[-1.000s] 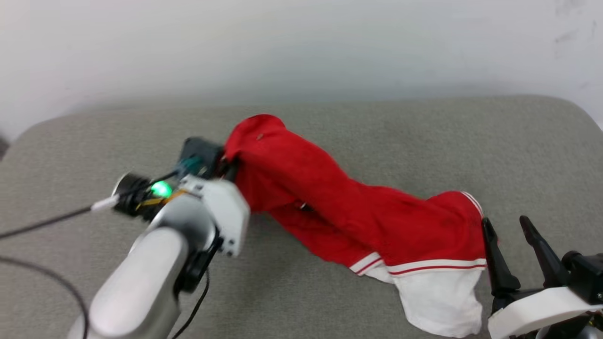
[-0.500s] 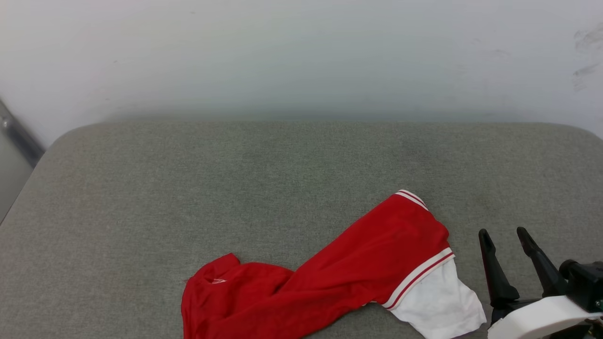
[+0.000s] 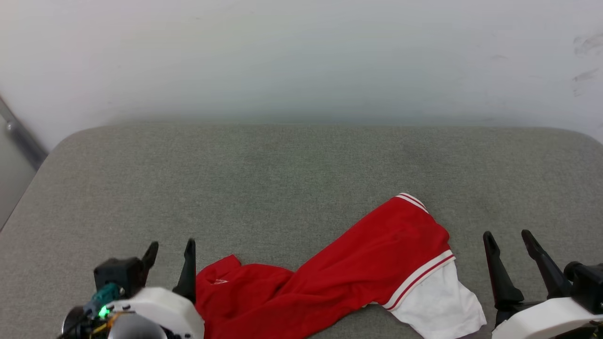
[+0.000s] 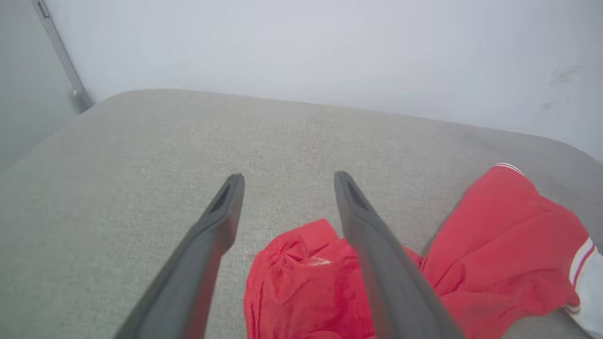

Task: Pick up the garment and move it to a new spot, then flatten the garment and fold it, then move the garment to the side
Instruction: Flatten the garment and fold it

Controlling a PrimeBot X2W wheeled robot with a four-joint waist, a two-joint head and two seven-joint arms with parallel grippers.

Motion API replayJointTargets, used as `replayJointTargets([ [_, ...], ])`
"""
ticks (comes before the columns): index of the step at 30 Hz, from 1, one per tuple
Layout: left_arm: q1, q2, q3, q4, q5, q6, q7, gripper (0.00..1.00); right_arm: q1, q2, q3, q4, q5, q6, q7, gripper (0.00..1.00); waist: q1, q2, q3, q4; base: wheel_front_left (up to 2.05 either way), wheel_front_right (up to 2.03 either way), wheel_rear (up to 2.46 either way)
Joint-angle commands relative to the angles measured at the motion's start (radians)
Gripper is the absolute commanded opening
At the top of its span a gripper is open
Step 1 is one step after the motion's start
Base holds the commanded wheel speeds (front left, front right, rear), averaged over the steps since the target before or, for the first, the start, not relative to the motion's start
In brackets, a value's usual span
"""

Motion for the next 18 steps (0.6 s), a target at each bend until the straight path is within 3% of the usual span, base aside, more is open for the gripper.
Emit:
replayJointTargets([
  [1, -0.051, 0.018, -0.005, -0.013, 0.018, -0.016, 0.009, 1.00, 0.002, 0.003, -0.003, -0.007, 0.004, 0.000, 0.002, 1.00, 0.0000, -0.0001, 0.005, -0.002, 0.00, 0.00, 0.00],
  [4, -0.152, 0.042, -0.040, -0.016, 0.034, -0.070, 0.057, 1.00, -0.008, 0.002, -0.002, -0.011, 0.001, 0.000, 0.007, 1.00, 0.0000, -0.0001, 0.023, -0.009, 0.00, 0.00, 0.00],
  [8, -0.283, 0.059, -0.124, 0.023, 0.025, -0.175, 0.190, 1.00, -0.022, 0.002, 0.000, -0.018, -0.007, 0.000, 0.014, 1.00, 0.0000, -0.0001, 0.059, -0.025, 0.00, 0.00, 0.00],
  [9, -0.367, 0.061, -0.191, 0.064, 0.006, -0.253, 0.320, 1.00, -0.041, 0.002, 0.002, -0.020, -0.006, 0.000, 0.009, 1.00, 0.0000, -0.0001, 0.105, -0.041, 0.00, 0.00, 0.00],
  [11, -0.404, 0.069, -0.229, 0.104, -0.006, -0.295, 0.402, 1.00, -0.051, 0.002, 0.006, -0.017, -0.003, 0.000, 0.004, 1.00, 0.0000, -0.0001, 0.130, -0.054, 0.00, 0.00, 0.00],
  [14, -0.446, 0.072, -0.269, 0.164, -0.029, -0.344, 0.496, 1.00, -0.067, 0.003, 0.009, -0.006, 0.006, 0.000, -0.002, 1.00, 0.0000, -0.0001, 0.164, -0.072, 0.00, 0.00, 0.00],
  [18, -0.471, 0.075, -0.312, 0.219, -0.036, -0.373, 0.577, 1.00, -0.083, 0.003, 0.012, 0.009, 0.013, 0.000, -0.014, 1.00, 0.0000, -0.0001, 0.193, -0.088, 0.00, 0.00, 0.00],
])
